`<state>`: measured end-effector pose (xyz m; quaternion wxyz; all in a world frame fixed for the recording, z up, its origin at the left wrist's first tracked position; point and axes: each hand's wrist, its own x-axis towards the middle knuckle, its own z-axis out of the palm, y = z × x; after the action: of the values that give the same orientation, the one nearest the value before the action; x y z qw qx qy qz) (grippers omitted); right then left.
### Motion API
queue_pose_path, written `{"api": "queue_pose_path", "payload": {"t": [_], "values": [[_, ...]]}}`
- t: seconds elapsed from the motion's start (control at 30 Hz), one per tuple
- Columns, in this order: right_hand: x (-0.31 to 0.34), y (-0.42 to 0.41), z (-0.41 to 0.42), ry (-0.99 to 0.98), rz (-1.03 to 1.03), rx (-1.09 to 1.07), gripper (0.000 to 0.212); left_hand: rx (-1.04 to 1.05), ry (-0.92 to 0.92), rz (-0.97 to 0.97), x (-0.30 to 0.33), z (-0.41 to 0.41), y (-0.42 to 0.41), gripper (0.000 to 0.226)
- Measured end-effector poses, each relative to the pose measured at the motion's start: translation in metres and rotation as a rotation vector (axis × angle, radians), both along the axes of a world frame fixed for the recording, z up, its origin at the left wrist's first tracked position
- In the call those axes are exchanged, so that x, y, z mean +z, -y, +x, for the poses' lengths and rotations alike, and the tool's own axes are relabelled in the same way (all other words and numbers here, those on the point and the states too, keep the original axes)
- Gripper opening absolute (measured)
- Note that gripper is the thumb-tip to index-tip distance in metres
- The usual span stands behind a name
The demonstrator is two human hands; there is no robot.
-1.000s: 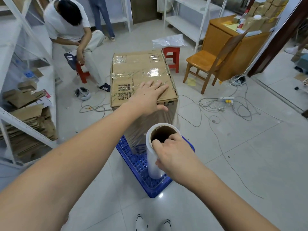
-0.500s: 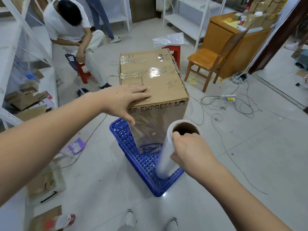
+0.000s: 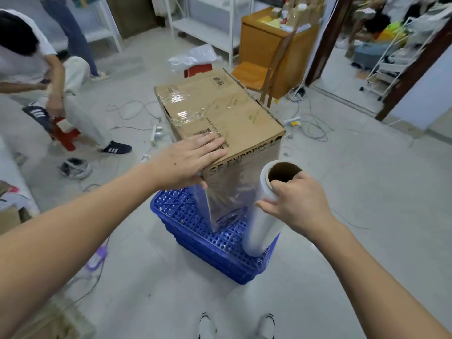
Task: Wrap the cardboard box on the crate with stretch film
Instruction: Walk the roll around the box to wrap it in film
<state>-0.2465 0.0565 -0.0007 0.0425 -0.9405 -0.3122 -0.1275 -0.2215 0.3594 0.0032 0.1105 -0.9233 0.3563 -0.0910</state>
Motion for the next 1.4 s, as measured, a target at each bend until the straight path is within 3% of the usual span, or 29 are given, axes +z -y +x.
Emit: {"api": "queue_pose_path", "payload": {"t": [0.2,0.5,0.7,0.83,1.1,1.3,1.4], "values": [[0.003,0.009,-0.015,-0.013,0.04,0.137,0.057,0.134,-0.138,0.026,0.003,0.003,0.021,0.104],[0.024,0.007,-0.017,0.017,0.108,0.179,0.046,0.195,-0.173,-0.054,0.021,-0.008,0.034,0.104],[0.022,0.005,-0.031,-0.073,-0.044,0.279,0.056,0.161,-0.147,-0.006,0.008,-0.019,0.06,0.103],[0.013,0.011,-0.04,-0.127,-0.117,0.334,0.047,0.149,-0.123,-0.003,-0.003,-0.023,0.069,0.101],[0.024,0.015,-0.068,-0.174,-0.269,0.131,0.028,0.135,-0.043,-0.006,-0.009,-0.028,0.069,0.099],[0.021,-0.012,-0.08,-0.084,-0.217,-0.15,0.061,0.163,-0.05,-0.012,-0.009,-0.031,0.076,0.099],[0.017,-0.02,-0.08,-0.055,-0.181,-0.183,0.055,0.177,-0.069,-0.012,-0.008,-0.032,0.076,0.099]]}}
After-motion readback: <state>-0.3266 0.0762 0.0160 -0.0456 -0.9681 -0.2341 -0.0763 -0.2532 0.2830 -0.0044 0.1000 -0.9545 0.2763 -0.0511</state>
